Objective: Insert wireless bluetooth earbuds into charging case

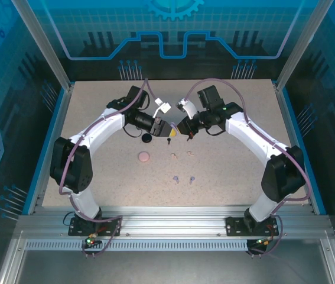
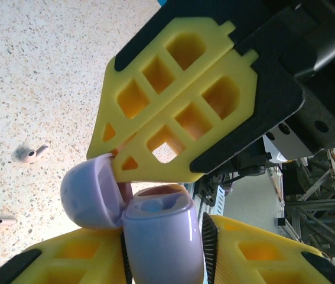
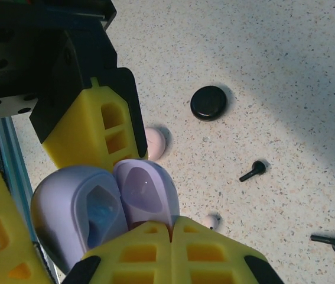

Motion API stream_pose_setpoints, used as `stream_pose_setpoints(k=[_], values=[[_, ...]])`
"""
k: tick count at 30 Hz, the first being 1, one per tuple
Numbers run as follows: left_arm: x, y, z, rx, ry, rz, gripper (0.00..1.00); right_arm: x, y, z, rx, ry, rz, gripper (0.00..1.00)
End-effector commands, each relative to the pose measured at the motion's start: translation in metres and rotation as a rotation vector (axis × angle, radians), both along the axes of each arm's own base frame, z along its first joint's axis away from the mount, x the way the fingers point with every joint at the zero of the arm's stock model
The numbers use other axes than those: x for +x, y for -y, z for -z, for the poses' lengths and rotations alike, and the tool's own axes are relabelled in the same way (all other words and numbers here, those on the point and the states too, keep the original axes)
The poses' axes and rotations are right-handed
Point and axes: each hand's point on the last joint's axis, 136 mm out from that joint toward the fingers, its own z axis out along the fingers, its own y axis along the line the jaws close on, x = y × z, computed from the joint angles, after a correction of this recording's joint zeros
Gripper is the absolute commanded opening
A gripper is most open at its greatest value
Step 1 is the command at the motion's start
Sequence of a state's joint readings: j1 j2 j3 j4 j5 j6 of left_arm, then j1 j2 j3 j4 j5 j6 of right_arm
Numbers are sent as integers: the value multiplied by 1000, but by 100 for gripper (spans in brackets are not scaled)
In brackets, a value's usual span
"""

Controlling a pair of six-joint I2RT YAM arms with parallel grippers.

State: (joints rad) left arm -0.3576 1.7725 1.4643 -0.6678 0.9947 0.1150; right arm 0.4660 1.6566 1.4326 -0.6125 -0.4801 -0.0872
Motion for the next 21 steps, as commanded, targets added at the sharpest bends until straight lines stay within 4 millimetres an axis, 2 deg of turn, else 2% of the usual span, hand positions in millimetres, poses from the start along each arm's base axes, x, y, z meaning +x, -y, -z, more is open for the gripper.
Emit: stream_pose_setpoints(k=[1, 6, 13, 16, 19, 20, 21], values=[[5, 1, -14, -44, 32, 17, 37, -1, -6, -5, 11, 8, -26, 0], [7, 0, -13, -45, 34, 13, 31, 0, -8, -4, 15, 6, -26, 0], [6, 0, -11, -46, 32, 12, 1, 2, -9, -5, 17, 6, -22, 0], [6, -1, -11, -47, 37, 4, 0, 6, -7, -10, 16, 18, -1, 0], [6, -3, -10, -42, 54, -17, 0, 13, 1, -21, 43, 28, 43, 24], [6, -4, -12, -42, 67, -28, 0, 15, 5, -26, 55, 30, 63, 31], [7, -6, -13, -41, 77, -43, 0, 16, 9, -32, 70, 35, 79, 33]])
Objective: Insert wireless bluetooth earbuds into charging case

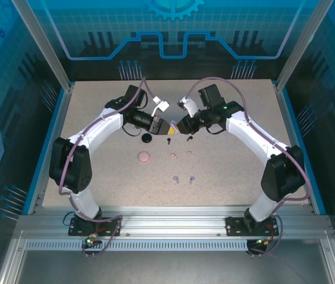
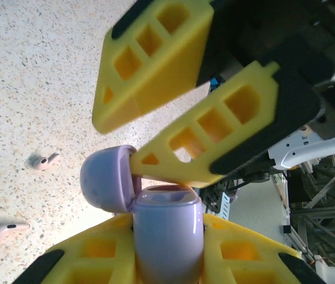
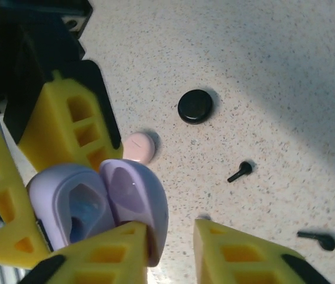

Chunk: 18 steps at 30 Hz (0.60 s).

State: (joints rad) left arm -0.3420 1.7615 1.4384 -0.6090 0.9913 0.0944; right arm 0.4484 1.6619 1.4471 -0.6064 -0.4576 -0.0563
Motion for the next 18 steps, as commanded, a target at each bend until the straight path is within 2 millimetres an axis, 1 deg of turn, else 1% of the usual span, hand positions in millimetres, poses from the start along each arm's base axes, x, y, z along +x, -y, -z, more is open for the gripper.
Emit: stream_pose_setpoints(k=[1, 3, 5, 8, 10, 13, 16, 18], values=[[-1, -3, -13, -35, 61, -29, 0, 6, 7, -35, 83, 41, 47, 34], [0, -9, -20, -56, 91, -67, 0, 9, 20, -44, 94, 42, 107, 42], [-3, -14, -25, -71, 119, -101, 0, 8, 31, -48, 104, 36, 161, 43], [-7, -22, -26, -66, 169, -164, 0, 3, 44, -51, 107, 21, 239, 54], [-8, -28, -31, -62, 222, -218, 0, 1, 52, -47, 100, -11, 311, 58], [-8, -40, -34, -61, 301, -315, 0, -12, 56, -33, 102, -111, 389, 59], [-6, -53, -40, -77, 392, -430, 0, -29, 53, -10, 60, -197, 441, 59], [-7, -64, -50, -109, 485, -516, 0, -42, 50, 10, 6, -247, 470, 59]])
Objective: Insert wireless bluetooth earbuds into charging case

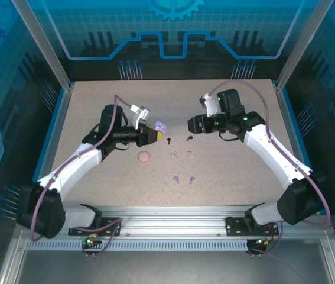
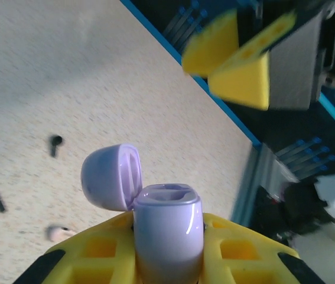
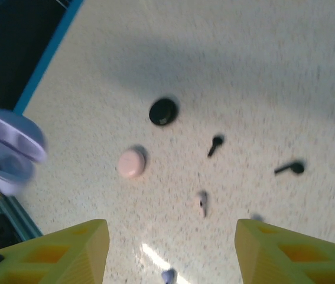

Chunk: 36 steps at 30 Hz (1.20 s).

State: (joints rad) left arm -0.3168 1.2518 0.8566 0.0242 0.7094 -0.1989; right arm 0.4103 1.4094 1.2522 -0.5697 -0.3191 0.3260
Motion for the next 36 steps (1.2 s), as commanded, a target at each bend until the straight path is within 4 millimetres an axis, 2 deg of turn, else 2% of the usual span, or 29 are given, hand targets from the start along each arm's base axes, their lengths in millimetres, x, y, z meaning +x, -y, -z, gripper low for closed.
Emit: stream_pose_setpoints(k=[1, 5, 9, 12, 17, 27, 36], values=[[17, -21, -32, -64, 211, -201, 0, -25, -2, 36, -65, -153, 88, 59], [17, -51, -49, -56, 365, -397, 0, -48, -9, 70, -162, -247, 121, 59], [13, -68, -67, -59, 436, -488, 0, -66, -20, 100, -271, -304, 113, 58], [9, -69, -77, -69, 462, -491, 0, -80, -33, 118, -345, -324, 62, 56], [7, -69, -82, -69, 462, -483, 0, -99, -47, 148, -470, -326, -34, 52], [5, -72, -91, -87, 489, -503, 0, -111, -65, 192, -612, -355, -101, 48], [3, -72, -91, -80, 493, -503, 0, -108, -73, 206, -648, -359, -107, 43]])
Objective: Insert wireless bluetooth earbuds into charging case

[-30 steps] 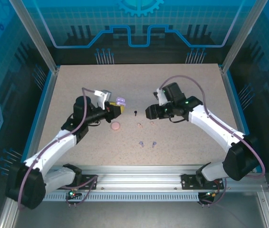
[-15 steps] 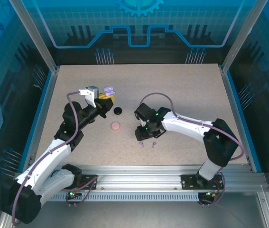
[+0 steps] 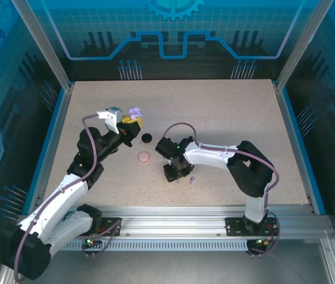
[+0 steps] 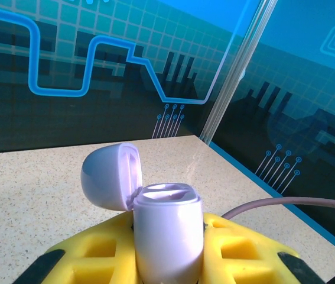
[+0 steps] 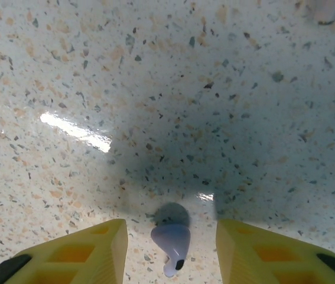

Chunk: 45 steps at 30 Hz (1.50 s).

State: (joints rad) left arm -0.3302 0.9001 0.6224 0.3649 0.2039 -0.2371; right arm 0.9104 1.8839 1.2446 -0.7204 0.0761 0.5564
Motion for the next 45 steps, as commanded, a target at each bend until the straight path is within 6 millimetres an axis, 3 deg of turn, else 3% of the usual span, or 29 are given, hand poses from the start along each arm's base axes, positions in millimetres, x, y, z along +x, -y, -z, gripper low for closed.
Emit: stream_pose_setpoints(k=[1, 30, 39, 45], values=[[-4, -2, -20, -9, 66, -11, 0, -1, -1, 3, -33, 4, -17, 43], [-6, -3, -20, -13, 70, -12, 0, -5, 4, 20, -108, -8, 41, 34], [-8, -1, -21, -18, 72, 0, 0, -5, 7, 22, -115, -16, 62, 22], [-9, 2, -21, -27, 74, 15, 0, -4, 7, 7, -76, 16, 71, 11]])
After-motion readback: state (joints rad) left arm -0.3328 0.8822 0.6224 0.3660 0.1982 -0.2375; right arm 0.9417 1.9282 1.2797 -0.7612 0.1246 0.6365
